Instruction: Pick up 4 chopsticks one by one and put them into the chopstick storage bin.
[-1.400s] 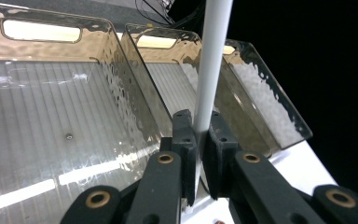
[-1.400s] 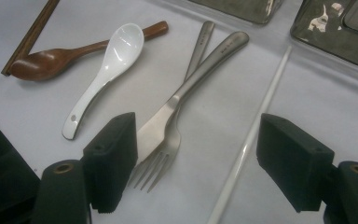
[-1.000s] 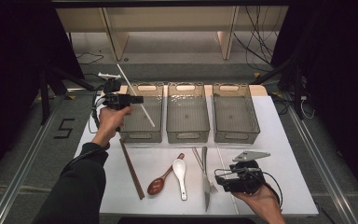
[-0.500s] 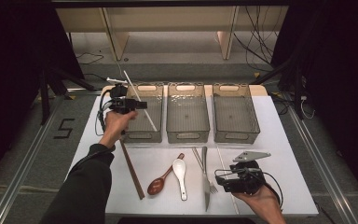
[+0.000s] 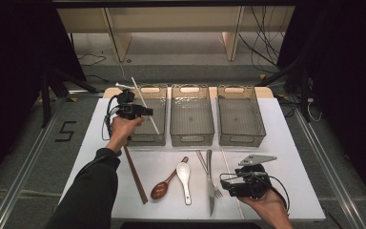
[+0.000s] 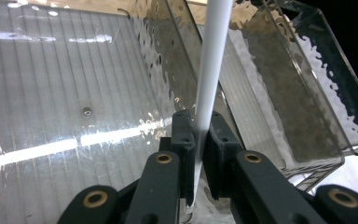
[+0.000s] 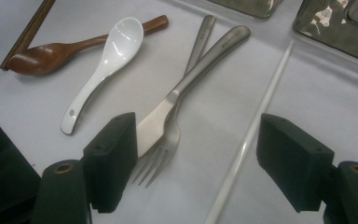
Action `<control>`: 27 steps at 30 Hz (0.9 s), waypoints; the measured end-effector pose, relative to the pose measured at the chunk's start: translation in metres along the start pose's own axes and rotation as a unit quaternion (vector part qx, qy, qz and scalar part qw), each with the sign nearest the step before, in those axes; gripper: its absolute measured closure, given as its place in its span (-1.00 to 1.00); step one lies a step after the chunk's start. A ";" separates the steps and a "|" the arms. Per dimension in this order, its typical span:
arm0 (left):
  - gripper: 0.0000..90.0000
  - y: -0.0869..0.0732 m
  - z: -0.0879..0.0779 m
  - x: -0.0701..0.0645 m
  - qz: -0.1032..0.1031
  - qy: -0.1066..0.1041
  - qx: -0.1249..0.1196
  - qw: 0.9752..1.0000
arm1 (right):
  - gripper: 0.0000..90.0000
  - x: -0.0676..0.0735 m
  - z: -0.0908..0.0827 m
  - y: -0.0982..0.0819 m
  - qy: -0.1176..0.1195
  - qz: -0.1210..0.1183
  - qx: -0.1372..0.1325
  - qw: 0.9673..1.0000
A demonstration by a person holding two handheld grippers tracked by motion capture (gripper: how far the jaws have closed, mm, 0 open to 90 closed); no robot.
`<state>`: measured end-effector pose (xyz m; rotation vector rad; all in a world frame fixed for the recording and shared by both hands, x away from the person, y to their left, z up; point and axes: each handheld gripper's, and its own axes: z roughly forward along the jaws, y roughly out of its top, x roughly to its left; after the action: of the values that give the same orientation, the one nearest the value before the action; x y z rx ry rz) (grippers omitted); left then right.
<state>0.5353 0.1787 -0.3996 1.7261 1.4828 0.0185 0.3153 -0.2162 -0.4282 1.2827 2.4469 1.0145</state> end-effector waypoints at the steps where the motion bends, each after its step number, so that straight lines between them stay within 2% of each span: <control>1: 0.81 0.000 0.001 0.000 -0.002 0.002 -0.001 1.000 | -0.34 0.000 0.000 0.000 0.000 0.001 0.001 1.000; 6: 0.57 0.001 0.002 0.001 -0.006 0.007 0.004 1.000 | -0.34 0.000 0.000 0.000 0.002 -0.001 0.001 1.000; 8: 0.51 0.002 0.001 0.000 -0.007 0.010 -0.003 1.000 | -0.34 0.000 0.000 0.000 0.002 0.000 0.001 1.000; 12: 0.21 0.003 -0.004 0.000 -0.015 0.007 -0.004 1.000 | -0.34 -0.001 0.000 0.000 0.001 0.000 0.000 1.000; 15: -0.01 0.002 -0.009 -0.004 -0.006 0.004 -0.001 1.000 | -0.34 -0.001 -0.001 0.000 0.000 0.002 0.001 1.000; 18: -0.18 -0.001 -0.018 -0.009 0.002 -0.001 -0.014 1.000 | -0.34 -0.003 -0.001 -0.001 -0.005 0.003 0.004 1.000; 23: -0.41 -0.011 -0.036 -0.015 0.017 -0.028 -0.025 0.999 | -0.34 -0.005 -0.003 0.000 -0.012 0.009 0.011 1.000; 27: -0.54 -0.026 -0.052 -0.019 0.033 -0.042 -0.035 0.998 | -0.34 -0.007 -0.002 -0.001 -0.018 0.013 0.025 0.999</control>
<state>0.4829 0.1916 -0.3720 1.6983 1.3489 0.0310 0.3183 -0.2231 -0.4284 1.3387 2.4502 0.9335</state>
